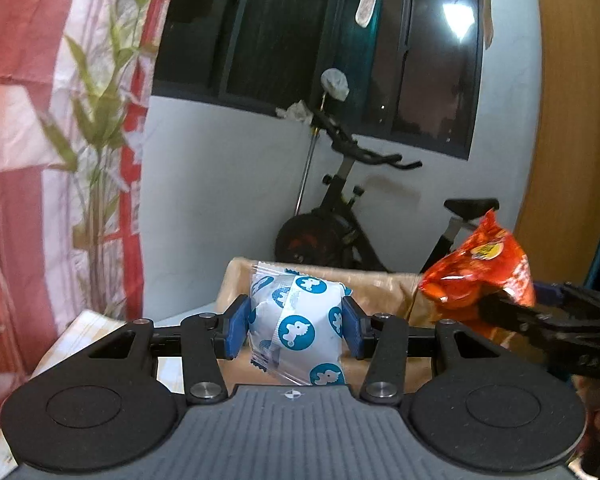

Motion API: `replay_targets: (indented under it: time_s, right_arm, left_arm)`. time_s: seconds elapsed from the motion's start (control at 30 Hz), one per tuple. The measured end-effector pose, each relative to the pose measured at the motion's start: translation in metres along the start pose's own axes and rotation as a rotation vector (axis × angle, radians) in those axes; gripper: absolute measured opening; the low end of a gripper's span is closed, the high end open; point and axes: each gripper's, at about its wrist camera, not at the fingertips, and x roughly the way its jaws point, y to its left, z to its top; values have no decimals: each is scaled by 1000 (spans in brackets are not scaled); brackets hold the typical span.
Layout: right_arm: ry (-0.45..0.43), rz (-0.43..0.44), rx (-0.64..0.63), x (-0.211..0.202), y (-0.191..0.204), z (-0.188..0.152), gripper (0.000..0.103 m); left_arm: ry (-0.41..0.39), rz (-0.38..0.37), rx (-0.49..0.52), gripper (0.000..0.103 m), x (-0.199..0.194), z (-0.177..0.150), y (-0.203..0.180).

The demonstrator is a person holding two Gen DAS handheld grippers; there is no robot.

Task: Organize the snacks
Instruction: 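Carry both snacks over the lined box and release them inside, then move both grippers back down toward the remaining snacks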

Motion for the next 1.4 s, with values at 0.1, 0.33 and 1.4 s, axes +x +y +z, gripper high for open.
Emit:
replay_targets:
  time_s: [0.1, 0.33, 1.4]
  right_arm:
    - [-15, -24, -7, 22, -13, 6, 74]
    - [23, -41, 9, 74, -43, 4, 74]
    - [225, -52, 77, 53, -36, -32, 84]
  left_arm:
    - [8, 0, -3, 51, 22, 8, -3]
    - [63, -8, -10, 51, 69, 11, -4]
    - [182, 50, 9, 75, 41, -9, 3]
